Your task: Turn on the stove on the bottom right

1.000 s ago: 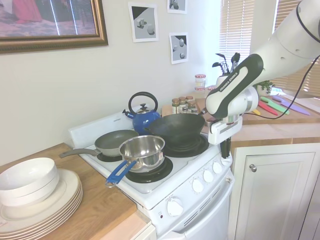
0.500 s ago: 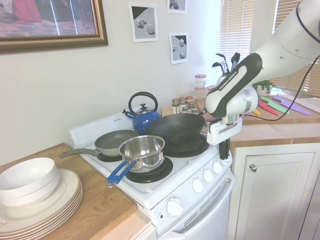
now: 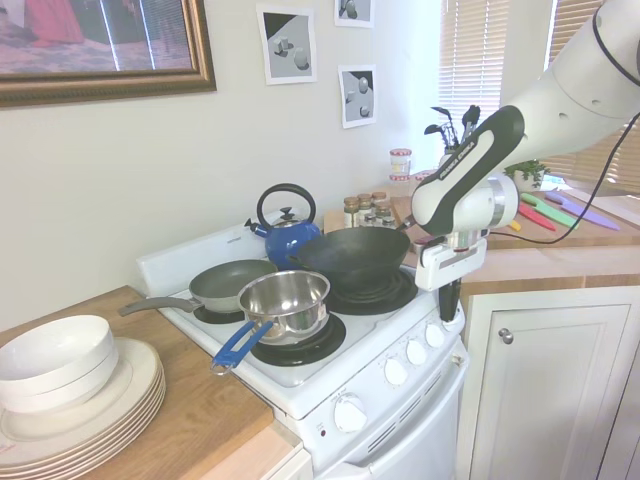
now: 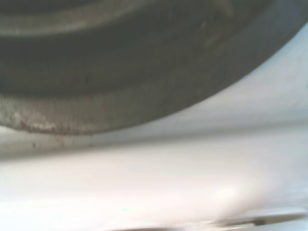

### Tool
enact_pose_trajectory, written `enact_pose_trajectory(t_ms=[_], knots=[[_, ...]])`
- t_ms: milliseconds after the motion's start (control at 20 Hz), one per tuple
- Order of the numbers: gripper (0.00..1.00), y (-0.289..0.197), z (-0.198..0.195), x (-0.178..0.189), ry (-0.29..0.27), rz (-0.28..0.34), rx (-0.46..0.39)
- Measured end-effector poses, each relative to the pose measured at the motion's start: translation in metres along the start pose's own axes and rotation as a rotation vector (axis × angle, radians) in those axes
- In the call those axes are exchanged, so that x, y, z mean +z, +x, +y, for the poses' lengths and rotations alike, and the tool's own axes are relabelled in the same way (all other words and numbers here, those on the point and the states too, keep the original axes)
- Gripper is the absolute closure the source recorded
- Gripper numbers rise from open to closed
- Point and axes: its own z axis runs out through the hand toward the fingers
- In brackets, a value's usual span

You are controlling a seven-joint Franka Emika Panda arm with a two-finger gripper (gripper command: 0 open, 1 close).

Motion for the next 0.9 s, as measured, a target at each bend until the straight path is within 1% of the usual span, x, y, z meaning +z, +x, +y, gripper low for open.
enact_pose_trajectory(t_ms=[250, 450, 600, 900], knots=[[1.0, -0.005, -0.001, 0.016, 0.012, -0.01, 0.003], [1.0, -0.004, 0.006, 0.02, 0.027, -0.023, 0.008], [1.0, 0.001, 0.02, 0.026, 0.021, -0.032, 0.02], [1.0, 0.002, 0.021, 0.028, 0.026, -0.036, 0.016]])
